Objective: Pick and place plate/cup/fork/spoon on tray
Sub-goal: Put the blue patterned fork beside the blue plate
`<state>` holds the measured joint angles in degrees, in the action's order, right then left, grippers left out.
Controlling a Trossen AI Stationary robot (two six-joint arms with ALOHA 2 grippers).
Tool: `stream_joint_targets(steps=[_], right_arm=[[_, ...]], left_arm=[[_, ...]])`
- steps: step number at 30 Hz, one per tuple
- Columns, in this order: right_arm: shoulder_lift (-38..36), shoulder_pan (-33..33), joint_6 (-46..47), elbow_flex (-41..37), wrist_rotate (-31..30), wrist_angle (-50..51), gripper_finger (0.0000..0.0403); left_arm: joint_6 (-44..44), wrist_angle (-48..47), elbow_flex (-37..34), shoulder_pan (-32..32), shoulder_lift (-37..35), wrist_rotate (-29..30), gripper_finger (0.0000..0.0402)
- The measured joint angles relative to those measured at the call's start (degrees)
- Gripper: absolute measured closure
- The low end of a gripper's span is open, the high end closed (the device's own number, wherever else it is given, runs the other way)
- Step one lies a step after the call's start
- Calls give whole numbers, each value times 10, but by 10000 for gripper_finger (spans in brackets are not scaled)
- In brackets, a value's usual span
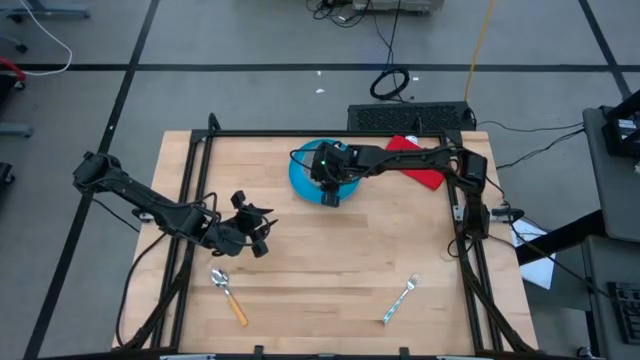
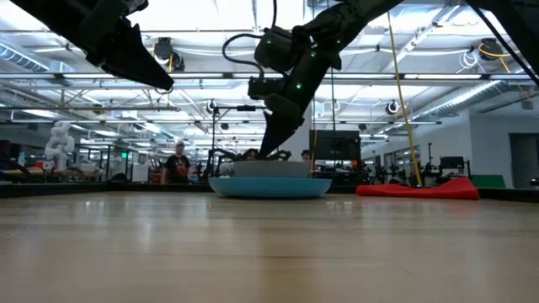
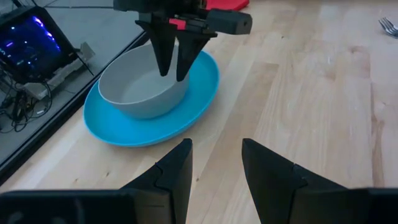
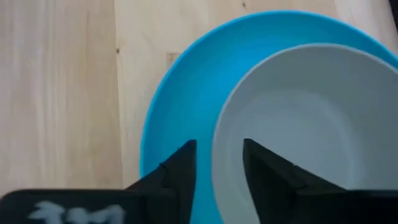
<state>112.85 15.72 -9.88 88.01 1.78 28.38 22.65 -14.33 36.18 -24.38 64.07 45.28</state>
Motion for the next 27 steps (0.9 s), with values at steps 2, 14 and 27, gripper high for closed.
stream_joint_targets(steps=[2,14,27], right_arm=[[-4,-2,0,0,0,3,259],[-112,-40,23,0,0,57,229],[-281,-188,144,0,-63,219,231]], left_arm=[[0,0,0,0,0,0,257],[-1,1,0,0,0,-3,257],[0,15,0,0,0,-13,257]])
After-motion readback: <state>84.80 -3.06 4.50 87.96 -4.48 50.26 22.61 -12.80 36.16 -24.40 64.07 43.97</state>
